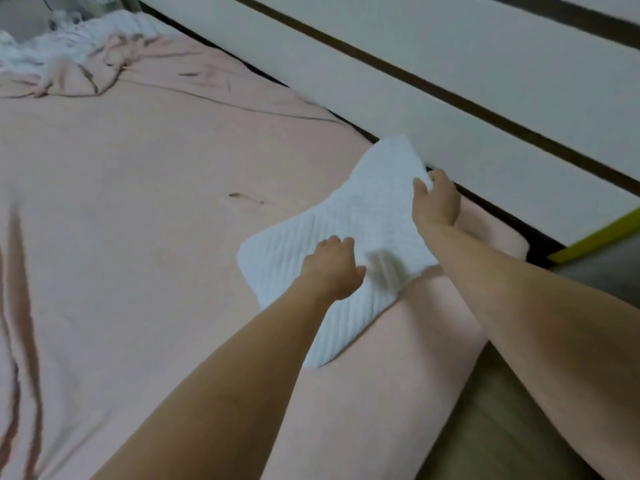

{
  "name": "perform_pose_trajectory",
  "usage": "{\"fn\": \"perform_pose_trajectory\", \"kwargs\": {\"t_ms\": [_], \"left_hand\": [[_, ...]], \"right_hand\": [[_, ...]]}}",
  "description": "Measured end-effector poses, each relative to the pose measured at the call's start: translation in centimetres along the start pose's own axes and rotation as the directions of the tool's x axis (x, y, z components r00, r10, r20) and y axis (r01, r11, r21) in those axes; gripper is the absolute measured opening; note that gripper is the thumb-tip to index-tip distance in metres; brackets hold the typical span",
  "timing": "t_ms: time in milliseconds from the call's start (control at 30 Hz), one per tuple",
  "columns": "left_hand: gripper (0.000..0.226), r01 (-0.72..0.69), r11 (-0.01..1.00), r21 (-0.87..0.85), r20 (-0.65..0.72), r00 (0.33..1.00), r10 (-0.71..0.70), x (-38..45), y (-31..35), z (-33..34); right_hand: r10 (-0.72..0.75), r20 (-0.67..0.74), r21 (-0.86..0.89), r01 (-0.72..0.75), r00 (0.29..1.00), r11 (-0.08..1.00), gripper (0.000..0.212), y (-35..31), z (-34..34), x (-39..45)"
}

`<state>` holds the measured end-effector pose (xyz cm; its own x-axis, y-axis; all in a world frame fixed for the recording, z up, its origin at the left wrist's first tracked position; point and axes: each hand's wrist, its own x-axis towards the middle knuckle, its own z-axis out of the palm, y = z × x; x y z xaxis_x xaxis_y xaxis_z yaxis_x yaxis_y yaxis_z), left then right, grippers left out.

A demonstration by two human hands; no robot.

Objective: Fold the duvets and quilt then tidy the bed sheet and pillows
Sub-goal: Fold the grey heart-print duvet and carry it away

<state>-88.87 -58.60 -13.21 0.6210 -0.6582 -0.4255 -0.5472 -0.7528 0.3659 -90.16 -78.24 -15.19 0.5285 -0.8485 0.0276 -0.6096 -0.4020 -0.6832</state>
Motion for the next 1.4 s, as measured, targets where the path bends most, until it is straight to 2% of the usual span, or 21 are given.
{"fn": "perform_pose_trajectory", "kwargs": {"t_ms": [100, 167, 233, 367, 433, 567, 633, 733, 800, 833, 867, 900, 933, 1000, 1100, 1167, 1267, 1333, 1400], "left_hand": [[0.046, -0.026, 0.998, 0.052, 0.055, 0.998, 0.023, -0.6, 2.1, 0.5], [0.042, -0.036, 0.995, 0.095, 0.104, 0.994, 0.027, -1.6, 2.7, 1.2], [0.039, -0.073, 0.987, 0.143, 0.146, 0.988, 0.052, -3.2, 4.1, 1.2], [0.036, -0.149, 0.972, 0.180, 0.137, 0.983, 0.125, -7.7, 7.2, -0.3], [0.037, -0.196, 0.962, 0.188, 0.131, 0.976, 0.174, -10.7, 9.3, -0.8], [0.039, -0.365, 0.900, 0.239, 0.177, 0.928, 0.329, -19.1, 15.7, -0.1], [0.037, -0.467, 0.846, 0.257, 0.217, 0.881, 0.421, -23.1, 19.6, 1.0], [0.033, -0.635, 0.730, 0.252, 0.269, 0.771, 0.577, -29.7, 27.1, 3.7], [0.036, -0.730, 0.642, 0.236, 0.294, 0.683, 0.668, -33.8, 32.4, 5.8], [0.040, -0.750, 0.620, 0.229, 0.307, 0.660, 0.685, -34.9, 33.7, 6.4], [0.044, -0.801, 0.553, 0.227, 0.332, 0.598, 0.730, -37.1, 36.7, 7.8], [0.049, -0.825, 0.522, 0.216, 0.343, 0.565, 0.751, -38.2, 38.2, 8.6], [0.052, -0.858, 0.472, 0.201, 0.348, 0.513, 0.784, -39.6, 40.5, 9.7], [0.063, -0.890, 0.429, 0.158, 0.353, 0.456, 0.817, -41.5, 44.8, 12.1], [0.094, -0.886, 0.434, 0.162, 0.406, 0.461, 0.789, -43.0, 51.4, 16.4], [0.116, -0.858, 0.484, 0.169, 0.461, 0.503, 0.731, -43.0, 55.4, 19.8], [0.138, -0.804, 0.556, 0.209, 0.533, 0.570, 0.625, -41.9, 59.6, 26.0], [0.146, -0.809, 0.533, 0.248, 0.531, 0.573, 0.624, -40.9, 61.4, 29.4], [0.151, -0.816, 0.507, 0.277, 0.509, 0.572, 0.643, -38.6, 63.6, 33.4]], "right_hand": [[0.075, 0.323, -0.288, 0.023, 0.944, 0.957, 0.042, 2.3, -2.2, 0.4], [0.113, 0.460, -0.356, 0.067, 0.881, 0.932, 0.039, 3.4, -3.1, -1.5], [0.120, 0.492, -0.316, 0.049, 0.862, 0.947, 0.030, 4.2, -5.1, -4.3], [0.120, 0.490, -0.214, -0.015, 0.863, 0.977, 0.023, 5.3, -10.5, -10.9], [0.124, 0.468, -0.221, -0.020, 0.875, 0.975, 0.023, 6.6, -15.1, -14.6], [0.175, 0.300, -0.328, -0.071, 0.938, 0.942, 0.019, 11.1, -27.7, -23.3], [0.234, 0.191, -0.389, -0.146, 0.953, 0.910, 0.019, 13.5, -34.3, -27.8], [0.330, -0.020, -0.426, -0.307, 0.944, 0.851, 0.022, 17.9, -44.3, -35.8], [0.417, -0.136, -0.399, -0.435, 0.899, 0.807, 0.021, 20.5, -50.3, -40.9], [0.432, -0.174, -0.398, -0.464, 0.885, 0.791, 0.028, 21.4, -51.9, -42.1], [0.477, -0.247, -0.396, -0.537, 0.844, 0.745, 0.040, 22.7, -55.4, -44.9], [0.486, -0.299, -0.427, -0.571, 0.821, 0.701, 0.052, 23.5, -57.2, -46.2], [0.508, -0.372, -0.433, -0.629, 0.777, 0.645, 0.061, 24.6, -59.7, -47.9], [0.556, -0.483, -0.394, -0.735, 0.676, 0.551, 0.075, 27.3, -63.6, -50.4], [0.688, -0.498, -0.223, -0.845, 0.528, 0.487, 0.091, 32.3, -67.5, -52.2], [0.734, -0.452, -0.174, -0.858, 0.506, 0.484, 0.099, 36.3, -69.0, -51.9], [0.758, -0.351, -0.206, -0.835, 0.550, 0.510, 0.109, 42.9, -70.7, -49.0], [0.753, -0.281, -0.287, -0.801, 0.595, 0.525, 0.112, 46.6, -71.4, -46.6], [0.701, -0.241, -0.429, -0.722, 0.671, 0.543, 0.111, 51.7, -71.9, -43.6]]}}
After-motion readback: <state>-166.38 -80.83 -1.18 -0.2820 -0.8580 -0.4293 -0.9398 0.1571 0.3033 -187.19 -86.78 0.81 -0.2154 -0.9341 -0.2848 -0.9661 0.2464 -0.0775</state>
